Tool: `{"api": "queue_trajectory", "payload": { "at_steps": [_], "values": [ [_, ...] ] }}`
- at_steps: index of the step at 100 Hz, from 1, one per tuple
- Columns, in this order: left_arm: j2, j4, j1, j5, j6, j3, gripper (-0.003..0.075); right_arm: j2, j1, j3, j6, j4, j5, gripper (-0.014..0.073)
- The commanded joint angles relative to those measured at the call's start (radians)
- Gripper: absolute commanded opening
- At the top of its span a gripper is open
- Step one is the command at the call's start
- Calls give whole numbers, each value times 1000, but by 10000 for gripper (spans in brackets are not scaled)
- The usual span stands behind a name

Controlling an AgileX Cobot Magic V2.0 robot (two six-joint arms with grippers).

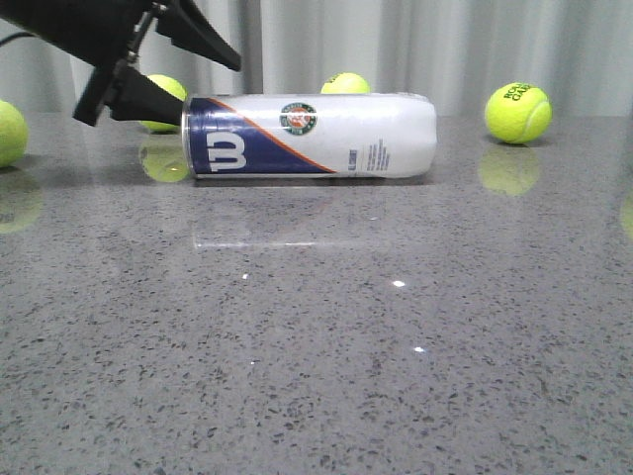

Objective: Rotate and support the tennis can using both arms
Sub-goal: 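Grasp the can's open end with the left gripper and lift it, then tilt the can upright with the left gripper and set its base down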

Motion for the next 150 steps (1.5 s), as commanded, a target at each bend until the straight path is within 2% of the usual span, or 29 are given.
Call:
{"api": "queue_trajectory", "payload": {
  "at_steps": [1,5,12,29,57,79,91,117,132,150],
  "values": [
    [-39,-76,-26,27,0,-41,452,11,-6,-21,-2,-17,-80,-64],
    [-37,-72,-34,27,0,-41,419,11,-6,-21,-2,-17,-80,-64],
    [-37,-72,-41,30,0,-41,316,11,-6,-21,-2,-17,-80,-64],
    [-37,-83,-47,73,0,-41,-22,11,-6,-21,-2,-17,-80,-64],
    [-61,-171,-47,142,48,-41,-21,11,-6,-21,-2,-17,-80,-64],
    [-202,-138,-47,97,62,-41,-21,11,-6,-21,-2,-17,-80,-64],
    [-302,-31,-47,78,46,-41,-21,11,-6,-21,-2,-17,-80,-64],
    [-487,256,-59,64,-117,-41,-21,11,-6,-21,-2,-17,-80,-64],
    [-571,430,-125,66,-209,-45,-21,11,-6,-21,-2,-17,-80,-64],
    [-604,655,-237,164,-356,-103,-21,11,-6,-21,-2,-17,-80,-64]
  ]
}}
